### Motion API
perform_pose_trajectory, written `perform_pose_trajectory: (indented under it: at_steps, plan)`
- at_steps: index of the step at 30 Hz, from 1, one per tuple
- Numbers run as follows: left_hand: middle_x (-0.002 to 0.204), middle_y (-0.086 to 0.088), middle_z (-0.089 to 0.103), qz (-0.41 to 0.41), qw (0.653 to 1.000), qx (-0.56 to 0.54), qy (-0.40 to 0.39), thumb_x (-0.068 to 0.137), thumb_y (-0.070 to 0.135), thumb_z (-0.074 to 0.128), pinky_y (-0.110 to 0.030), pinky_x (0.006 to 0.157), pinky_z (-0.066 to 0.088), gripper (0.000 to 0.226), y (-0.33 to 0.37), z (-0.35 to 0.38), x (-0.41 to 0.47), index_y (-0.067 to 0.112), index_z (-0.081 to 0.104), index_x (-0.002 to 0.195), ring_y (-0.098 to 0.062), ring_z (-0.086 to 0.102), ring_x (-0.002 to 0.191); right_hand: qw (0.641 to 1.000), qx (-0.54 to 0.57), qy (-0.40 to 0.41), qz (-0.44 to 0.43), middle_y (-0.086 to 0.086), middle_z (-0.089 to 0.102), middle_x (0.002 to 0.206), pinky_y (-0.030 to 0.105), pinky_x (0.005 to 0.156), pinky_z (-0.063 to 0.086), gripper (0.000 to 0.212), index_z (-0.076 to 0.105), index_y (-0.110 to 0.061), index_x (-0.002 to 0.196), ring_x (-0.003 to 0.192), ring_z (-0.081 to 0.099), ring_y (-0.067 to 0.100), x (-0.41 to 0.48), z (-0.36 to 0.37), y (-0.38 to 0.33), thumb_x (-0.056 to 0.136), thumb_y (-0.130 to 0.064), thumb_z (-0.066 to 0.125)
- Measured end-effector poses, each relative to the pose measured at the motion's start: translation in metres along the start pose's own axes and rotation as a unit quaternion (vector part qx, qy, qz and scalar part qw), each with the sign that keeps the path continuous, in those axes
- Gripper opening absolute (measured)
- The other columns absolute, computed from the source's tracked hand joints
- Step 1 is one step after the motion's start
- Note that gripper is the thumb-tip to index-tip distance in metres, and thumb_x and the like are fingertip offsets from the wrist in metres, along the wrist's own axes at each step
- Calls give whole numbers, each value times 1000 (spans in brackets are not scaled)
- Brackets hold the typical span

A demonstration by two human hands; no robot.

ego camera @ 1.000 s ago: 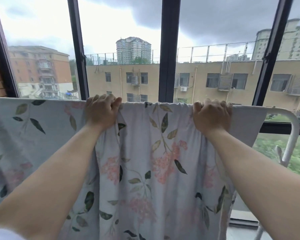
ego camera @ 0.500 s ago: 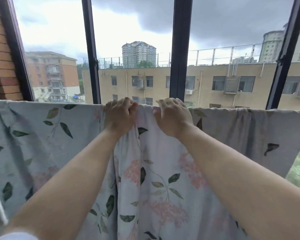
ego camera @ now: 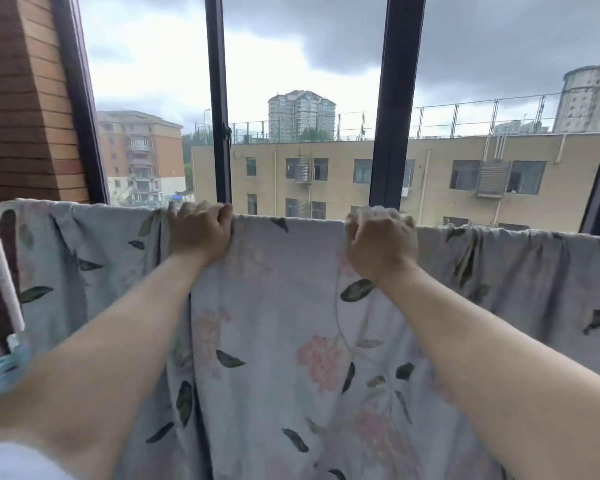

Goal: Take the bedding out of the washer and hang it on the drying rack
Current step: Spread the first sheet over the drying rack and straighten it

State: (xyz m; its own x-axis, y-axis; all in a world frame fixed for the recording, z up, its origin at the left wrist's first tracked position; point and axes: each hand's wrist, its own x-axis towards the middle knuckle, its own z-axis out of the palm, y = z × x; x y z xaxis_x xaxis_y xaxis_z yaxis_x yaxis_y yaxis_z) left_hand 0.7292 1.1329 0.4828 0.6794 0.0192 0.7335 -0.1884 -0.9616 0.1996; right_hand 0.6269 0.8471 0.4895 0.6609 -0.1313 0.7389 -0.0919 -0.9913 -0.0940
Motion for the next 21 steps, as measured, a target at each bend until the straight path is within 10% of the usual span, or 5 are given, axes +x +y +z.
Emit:
perform_pose_trajectory:
  at_steps: [4, 15, 21]
  plan:
    - [117, -10, 69, 35, 999, -15, 20, 106, 43, 34, -66, 116, 12, 46, 10, 5, -14, 15, 71, 109, -39, 55, 118, 991, 37, -49, -118, 6, 63, 122, 47, 104, 32, 47, 53, -20, 131, 115, 55, 30, -6, 16, -50, 106, -45, 23]
    - [126, -24, 62, -60, 997, 31, -36, 102, 57, 12, -60, 115, 24, 74, -99, 0, 31, 7, 65, 115, -42, 51, 124, 996, 22, 39, -71, 9, 67, 104, 39, 102, 34, 25, 63, -10, 108, 103, 58, 30, -5, 28, 8, 102, -18, 40]
    - [135, -28, 53, -7, 980, -129, 153, 102, 42, 41, -53, 114, 31, 52, 25, 33, -56, -3, 54, 126, -44, 44, 132, 989, 50, 89, -111, 15, 56, 141, 46, 122, 22, 45, 53, -2, 140, 138, 44, 34, -29, 29, 18, 101, -23, 42]
